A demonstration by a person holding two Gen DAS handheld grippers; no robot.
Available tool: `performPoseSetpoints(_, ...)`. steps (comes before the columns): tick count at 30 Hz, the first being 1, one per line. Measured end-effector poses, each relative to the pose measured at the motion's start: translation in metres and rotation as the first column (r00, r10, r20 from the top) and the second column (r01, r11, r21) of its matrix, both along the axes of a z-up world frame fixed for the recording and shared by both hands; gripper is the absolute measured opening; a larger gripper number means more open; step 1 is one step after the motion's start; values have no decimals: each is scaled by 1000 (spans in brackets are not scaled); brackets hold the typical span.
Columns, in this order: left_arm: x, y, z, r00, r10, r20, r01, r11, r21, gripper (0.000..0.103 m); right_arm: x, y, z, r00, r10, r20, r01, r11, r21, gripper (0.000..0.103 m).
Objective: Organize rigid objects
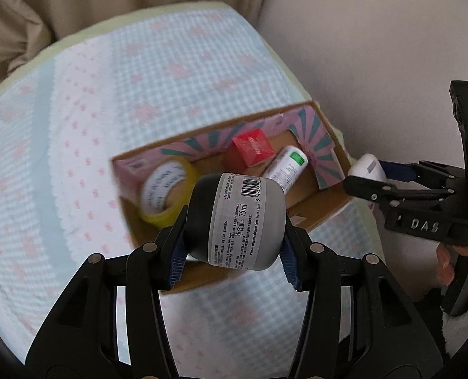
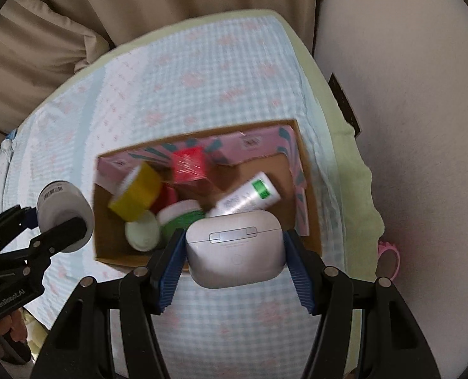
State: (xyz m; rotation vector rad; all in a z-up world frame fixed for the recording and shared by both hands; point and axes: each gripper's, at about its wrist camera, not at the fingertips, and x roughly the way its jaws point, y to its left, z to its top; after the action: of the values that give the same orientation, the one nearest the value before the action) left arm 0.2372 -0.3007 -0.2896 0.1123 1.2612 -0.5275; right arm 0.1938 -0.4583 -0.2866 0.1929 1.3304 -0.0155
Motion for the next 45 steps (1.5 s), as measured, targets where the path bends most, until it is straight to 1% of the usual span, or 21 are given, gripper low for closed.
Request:
performPoseSetpoints(6, 11, -39, -44, 997, -73, -41, 74, 996, 40, 47, 6, -15, -45, 998, 57, -36, -58, 998, -23, 57)
performPoseSetpoints(10, 16, -55, -68, 992, -109, -63, 114, 991, 69, 47, 7, -16, -63, 993, 107, -42, -108, 993, -39, 57)
performPoseSetpoints(13, 21, -61, -77, 991, -108, -74, 114, 990, 84, 47, 7, -14, -71, 986, 159, -39, -161, 986, -43, 57)
performPoseSetpoints(15, 24, -63, -78, 993, -95, -65, 102, 990, 102, 50, 7, -11, -75, 982, 186, -36, -188, 980, -57, 57)
performPoseSetpoints(16, 25, -65, -76, 994, -96, -61, 102, 989, 103, 70, 6, -9, -76, 979, 200, -34, -202, 977, -70, 58)
performPoseSetpoints(17, 26, -66, -73, 993, -99, -57, 105, 989, 107, 101, 4, -8, -78, 976, 215, -30, -217, 973, -83, 58)
performPoseSetpoints(19, 26, -68, -67, 993, -117, -28, 119, 986, 115, 103, 1, -5, -82, 968, 245, -46, -248, 966, -79, 79)
performPoseSetpoints(20, 26, -68, -65, 992, -123, -22, 125, 985, 120, 103, 0, -4, -83, 965, 255, -53, -258, 964, -65, 101)
performPoseSetpoints(21, 25, -68, -65, 992, -127, -20, 129, 984, 125, 103, -3, -3, -82, 963, 266, -44, -267, 963, -37, 103)
performPoseSetpoints(27, 25, -64, -66, 992, -124, -20, 126, 984, 126, 103, -12, 4, -68, 969, 248, 5, -247, 966, -72, 103)
performPoseSetpoints(30, 29, -63, -57, 992, -124, -14, 124, 985, 116, 103, -11, 6, -61, 973, 231, 10, -230, 971, -67, 103)
performPoseSetpoints(38, 21, -45, -22, 992, -121, 34, 118, 988, 97, 103, -16, 11, -42, 978, 205, 29, -201, 974, -104, 103)
performPoseSetpoints(42, 11, -29, 1, 992, -105, 63, 100, 992, 79, 103, -20, 18, -26, 978, 204, 49, -197, 973, -119, 103)
performPoseSetpoints(45, 3, -12, 21, 993, -84, 87, 79, 995, 61, 103, -24, 30, -8, 975, 213, 63, -203, 969, -139, 103)
